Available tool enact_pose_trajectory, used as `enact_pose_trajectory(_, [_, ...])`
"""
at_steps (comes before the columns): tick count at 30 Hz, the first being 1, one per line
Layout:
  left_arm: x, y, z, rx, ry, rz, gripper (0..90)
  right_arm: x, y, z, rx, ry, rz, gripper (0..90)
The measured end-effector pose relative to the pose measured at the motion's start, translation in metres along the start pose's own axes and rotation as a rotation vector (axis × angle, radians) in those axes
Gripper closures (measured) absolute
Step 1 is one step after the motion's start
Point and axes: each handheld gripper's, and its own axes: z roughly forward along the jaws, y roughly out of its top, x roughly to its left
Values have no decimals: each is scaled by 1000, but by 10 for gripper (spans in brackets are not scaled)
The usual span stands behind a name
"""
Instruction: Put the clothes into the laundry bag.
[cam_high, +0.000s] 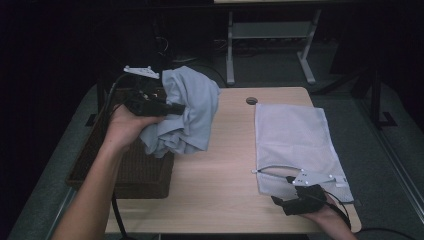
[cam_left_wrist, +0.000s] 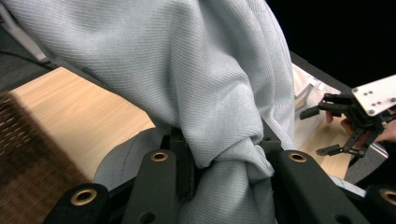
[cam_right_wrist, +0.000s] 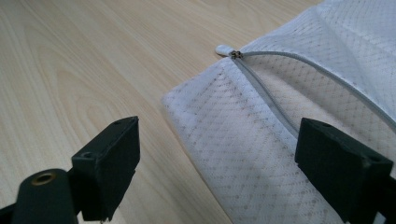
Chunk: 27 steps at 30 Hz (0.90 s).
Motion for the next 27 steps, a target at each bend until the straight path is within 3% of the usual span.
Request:
enact_pose_trajectory(8, [-22,-2,33,17,-54,51,685,0,0,-1,4,-6,-7,132])
enact_pose_trajectory(18, [-27,-22,73,22,-119,35,685,-9,0,-8,0,-13,32,140])
enact_pose_trajectory(22, [-28,-34,91,57,-132,37,685,-14,2,-15,23,-29,35,142])
enact_pose_trajectory(24, [-29,-39,98,63,-140,31,685,-17,1,-19,29,-34,49,168])
enact_pose_trajectory(27, [-31,-46,106,74,-145,35,685,-23,-2,-25,23,-36,71,330])
